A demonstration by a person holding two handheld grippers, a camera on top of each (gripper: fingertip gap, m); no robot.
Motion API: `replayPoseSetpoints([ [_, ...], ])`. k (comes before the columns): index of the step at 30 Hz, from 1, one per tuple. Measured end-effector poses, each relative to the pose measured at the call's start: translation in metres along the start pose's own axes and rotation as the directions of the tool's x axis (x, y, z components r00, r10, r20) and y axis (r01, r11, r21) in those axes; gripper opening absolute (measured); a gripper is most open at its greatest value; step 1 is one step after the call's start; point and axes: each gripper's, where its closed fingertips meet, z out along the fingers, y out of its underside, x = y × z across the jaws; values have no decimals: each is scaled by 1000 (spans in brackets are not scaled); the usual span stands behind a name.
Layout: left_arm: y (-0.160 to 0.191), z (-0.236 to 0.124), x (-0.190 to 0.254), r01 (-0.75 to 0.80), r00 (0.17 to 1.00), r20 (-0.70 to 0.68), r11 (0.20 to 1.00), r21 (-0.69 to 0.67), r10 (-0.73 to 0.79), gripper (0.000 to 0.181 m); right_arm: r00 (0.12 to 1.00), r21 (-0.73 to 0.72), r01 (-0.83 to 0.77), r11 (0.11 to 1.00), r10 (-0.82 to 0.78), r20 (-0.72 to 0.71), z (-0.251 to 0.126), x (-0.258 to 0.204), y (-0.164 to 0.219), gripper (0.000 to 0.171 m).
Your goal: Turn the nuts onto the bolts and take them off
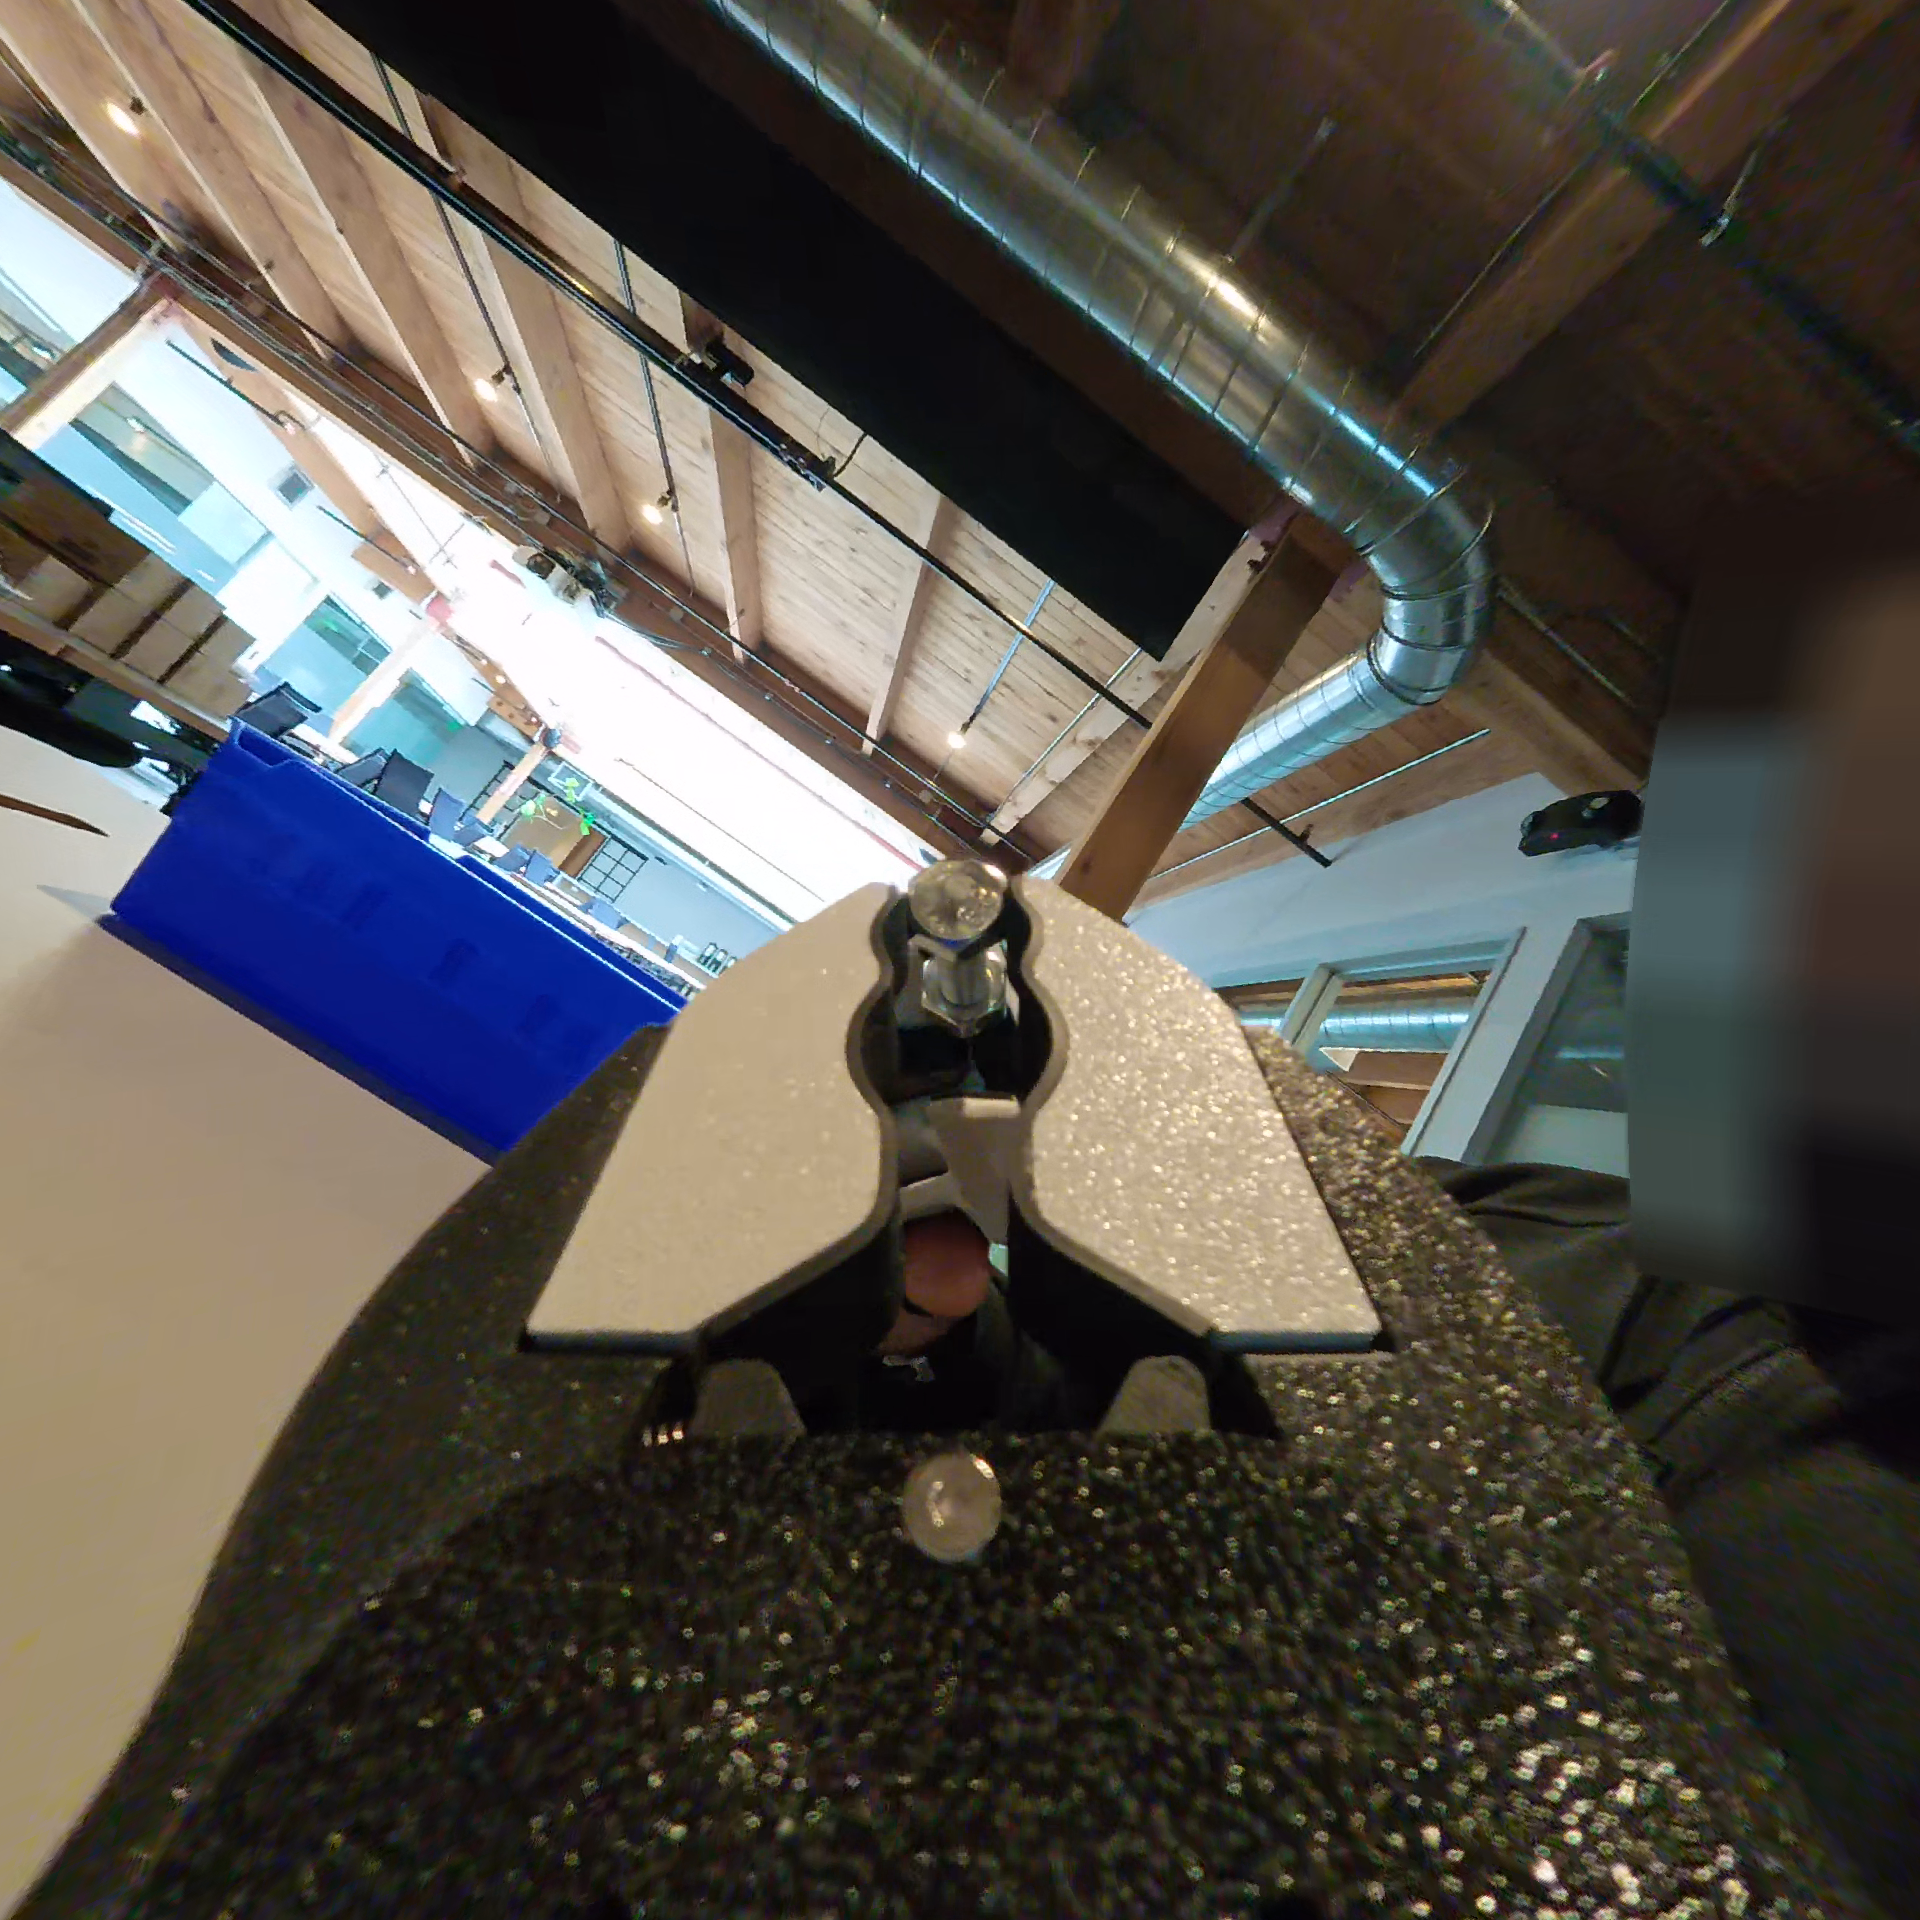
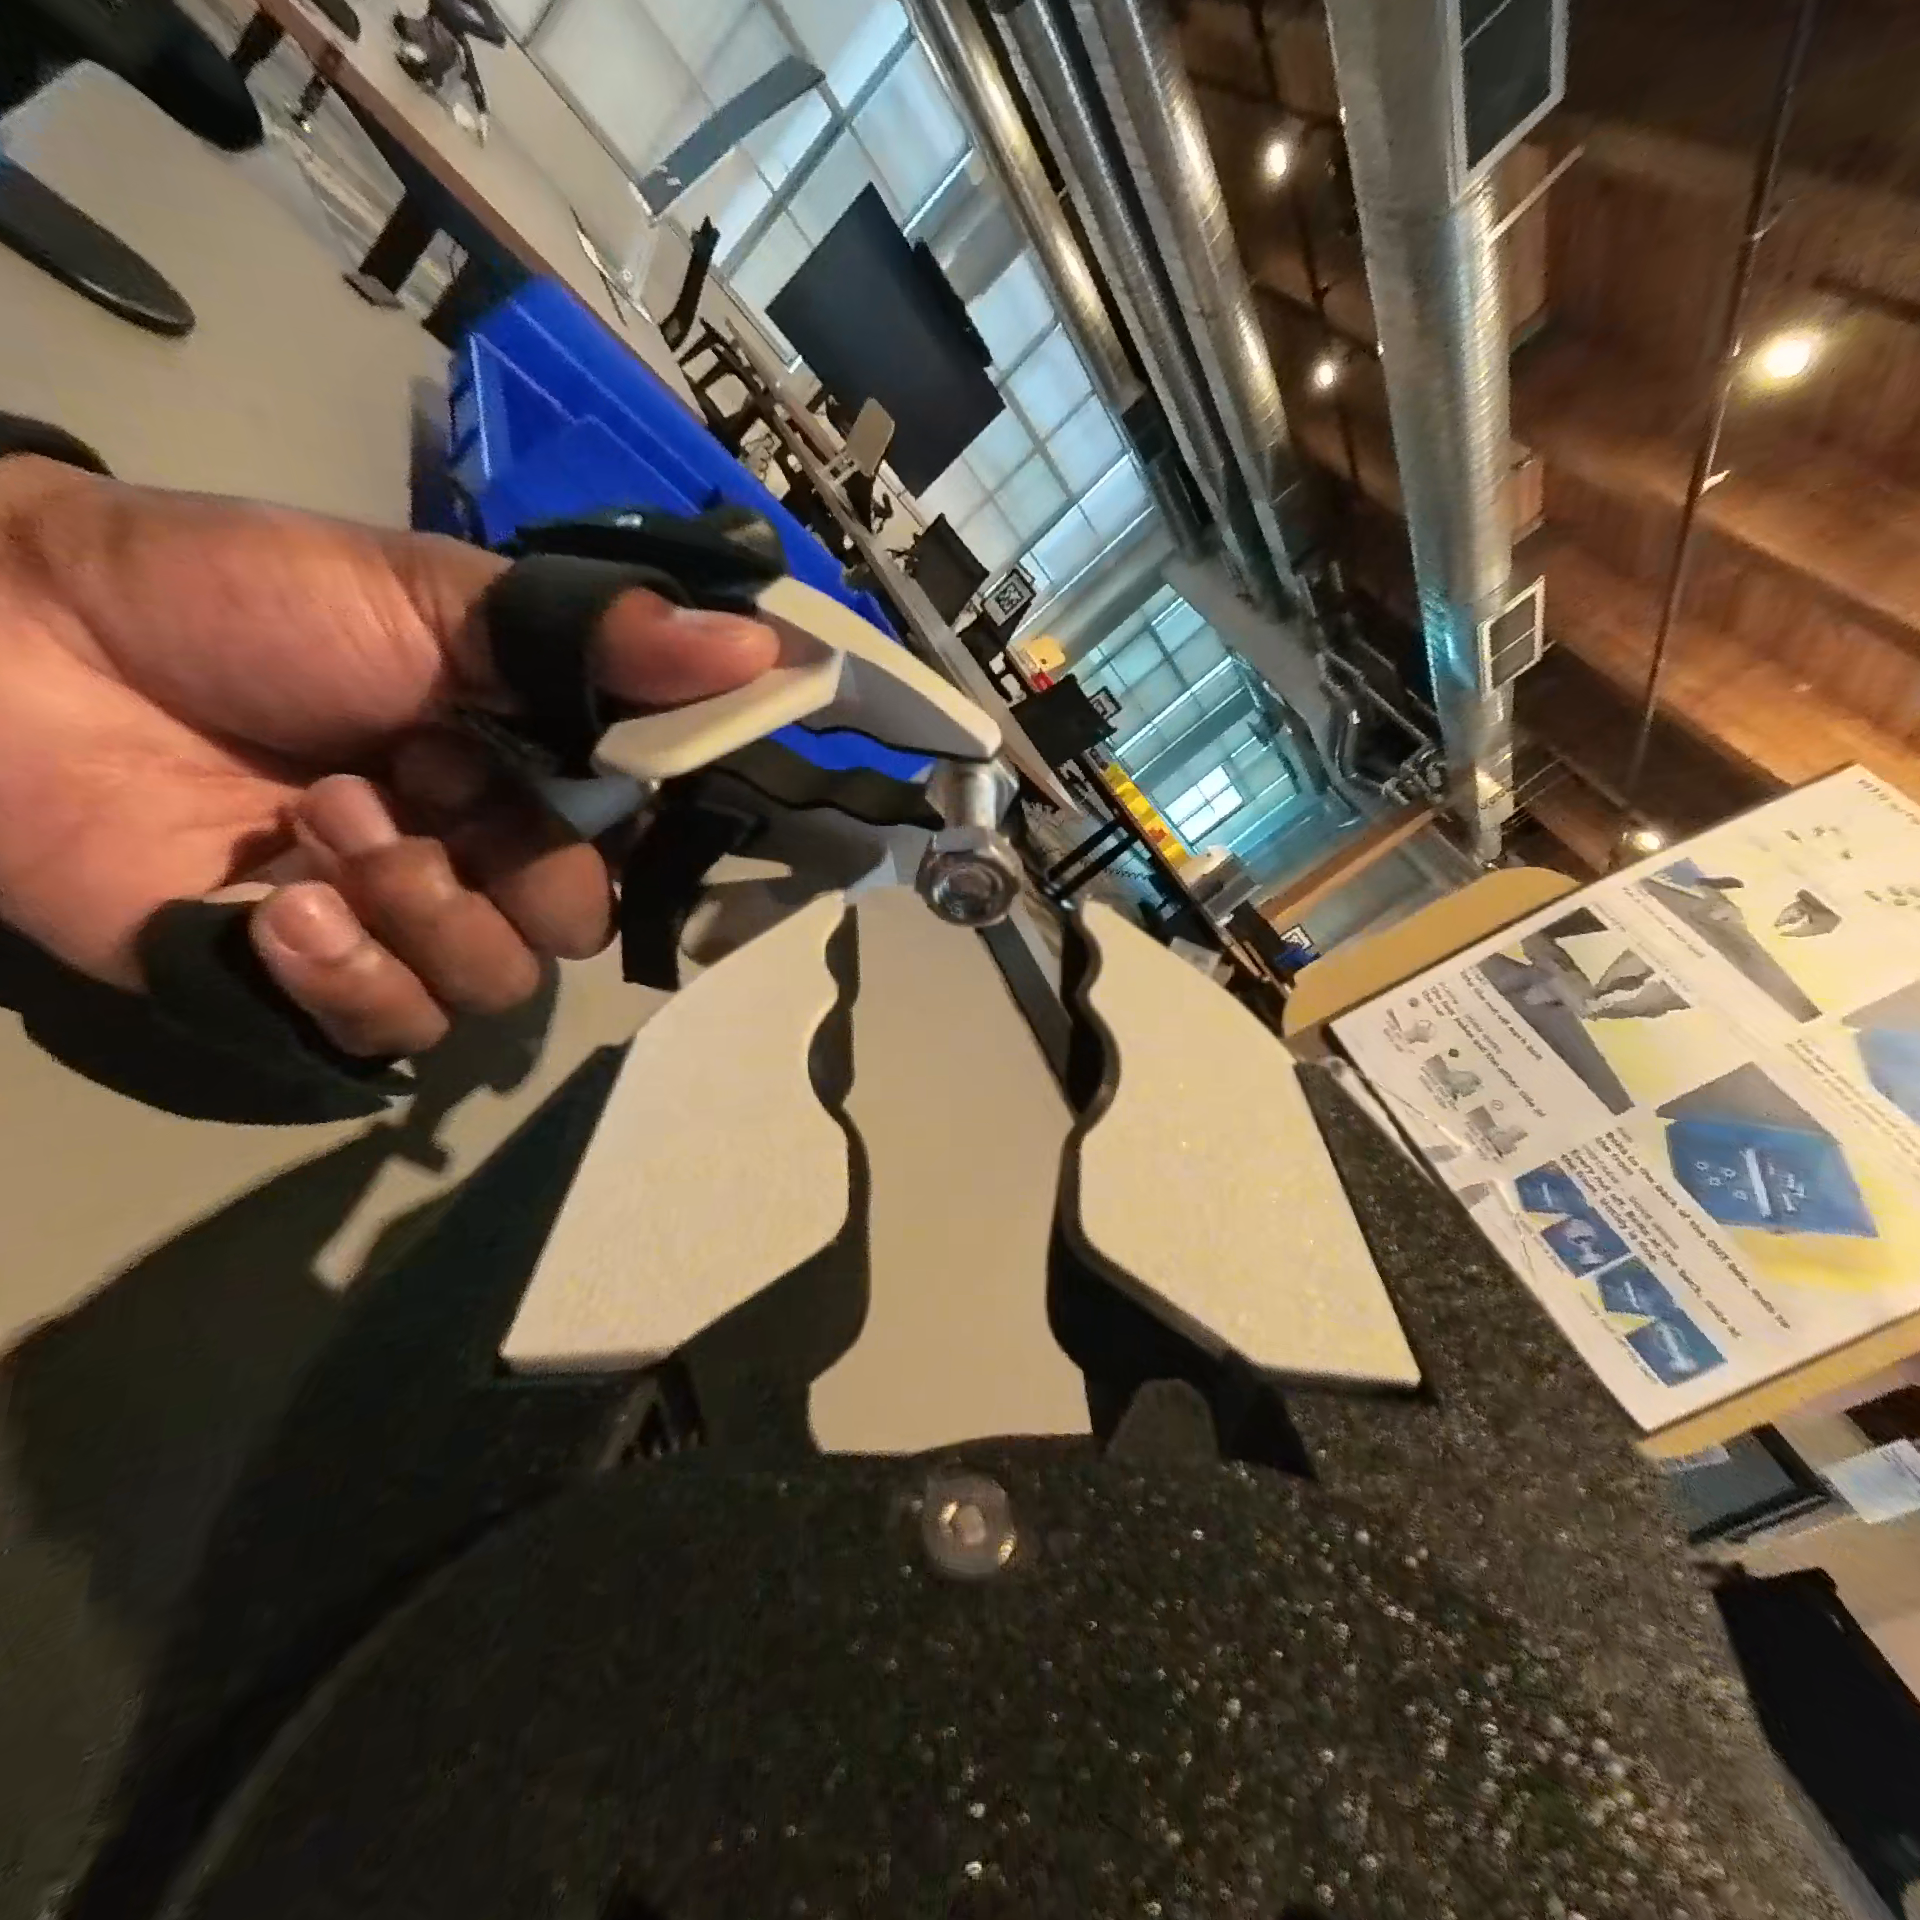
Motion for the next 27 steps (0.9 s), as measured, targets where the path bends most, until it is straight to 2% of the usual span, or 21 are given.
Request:
replayPoseSetpoints([
  [5, 7, 2, -1, -48, 998, 40, 998, -38, 49, 17, 999, -26, -44, 999, 44, 6, 1, 0, 3, 19],
  [8, 5, 1, 2, -110, 992, 60, 993, -36, 112, 17, 962, -19, -262, 965, 263, 75, 2, -3, 0, 19],
  [9, 4, 1, 4, -136, 988, 66, 990, -35, 138, 17, 909, -15, -399, 917, 397, 128, 3, -5, -1, 18],
  [10, 3, 1, 5, -164, 984, 70, 986, -35, 166, 17, 816, -15, -551, 834, 542, 200, 3, -7, -4, 18],
  [12, 2, 2, 7, -209, 974, 83, 977, -45, 212, 16, 547, -43, -801, 597, 760, 352, 2, -7, -8, 18],
  [13, 3, 3, 6, -223, 969, 99, 973, -55, 228, 17, 427, -62, -870, 489, 810, 403, 1, -5, -9, 18],
  [14, 3, 3, 4, -231, 965, 113, 971, -58, 236, 16, 356, -68, -904, 423, 830, 430, 0, -2, -7, 18],
  [15, 2, 3, 3, -230, 965, 122, 972, -48, 234, 16, 347, -57, -911, 409, 831, 435, 0, 1, -6, 20],
  [16, 1, 2, 2, -223, 966, 124, 974, -34, 226, 17, 390, -35, -896, 443, 823, 414, -1, 4, -3, 24],
  [18, -3, -1, 3, -203, 973, 112, 979, -1, 201, 16, 576, -6, -793, 609, 754, 316, 0, 6, 3, 39],
  [20, -5, -3, 2, -185, 977, 114, 983, 13, 182, 16, 786, 3, -593, 805, 578, 221, 0, 6, 5, 42],
  [22, -4, -3, 1, -168, 980, 109, 986, 10, 166, 16, 928, 8, -349, 937, 344, 145, -1, 3, 3, 43],
  [24, -1, -1, 1, -163, 981, 102, 987, -5, 162, 17, 982, -7, -166, 986, 166, 89, 0, -1, 1, 43],
  [27, 4, 1, 0, -157, 982, 105, 987, -35, 160, 16, 998, -30, -37, 999, 38, 40, 1, -4, 1, 37],
])
